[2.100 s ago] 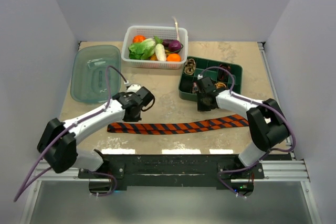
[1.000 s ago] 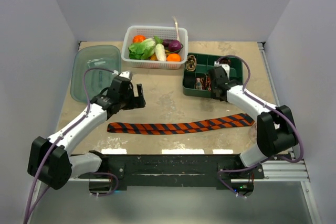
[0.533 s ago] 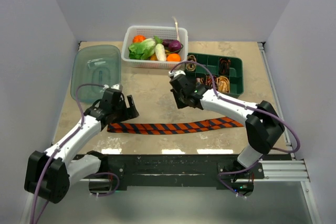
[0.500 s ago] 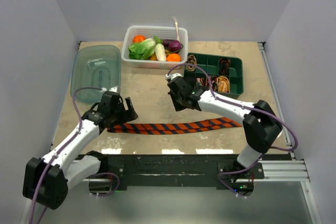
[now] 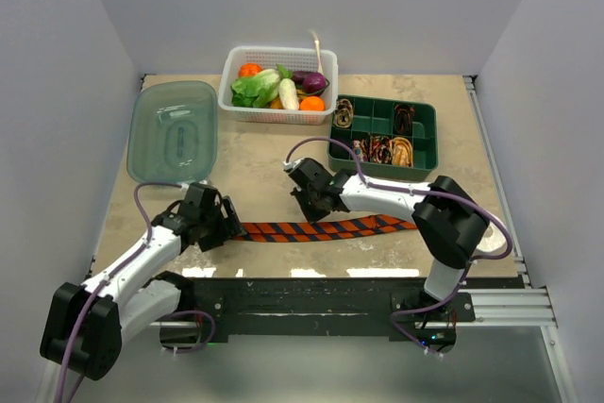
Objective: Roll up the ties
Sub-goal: Flatten out the tie at the center of the board, then roll the tie at the center of the board.
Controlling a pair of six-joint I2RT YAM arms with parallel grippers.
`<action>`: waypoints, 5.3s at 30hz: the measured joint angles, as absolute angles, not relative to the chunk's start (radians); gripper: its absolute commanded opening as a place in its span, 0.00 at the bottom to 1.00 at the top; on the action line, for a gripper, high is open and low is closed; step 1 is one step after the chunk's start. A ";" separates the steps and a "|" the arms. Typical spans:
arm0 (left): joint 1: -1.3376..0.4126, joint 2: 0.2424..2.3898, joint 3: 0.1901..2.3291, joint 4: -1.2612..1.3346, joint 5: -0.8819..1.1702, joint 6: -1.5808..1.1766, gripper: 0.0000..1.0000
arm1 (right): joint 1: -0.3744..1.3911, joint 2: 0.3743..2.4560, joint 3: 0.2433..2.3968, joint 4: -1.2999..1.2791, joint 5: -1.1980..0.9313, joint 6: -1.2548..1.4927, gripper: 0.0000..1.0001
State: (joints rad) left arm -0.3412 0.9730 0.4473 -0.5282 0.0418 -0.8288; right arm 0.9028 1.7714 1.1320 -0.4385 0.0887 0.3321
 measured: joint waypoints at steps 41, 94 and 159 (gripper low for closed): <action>-0.305 0.862 0.377 -0.424 -0.138 -0.971 0.74 | 0.881 1.792 1.209 -0.470 0.277 0.354 0.00; -0.027 0.887 0.247 -0.154 -0.086 -0.919 0.29 | 1.089 2.236 1.674 -0.274 0.002 0.358 0.00; -0.027 0.821 0.097 0.240 0.120 -0.797 0.47 | 0.949 2.108 1.469 -0.241 0.008 0.366 0.00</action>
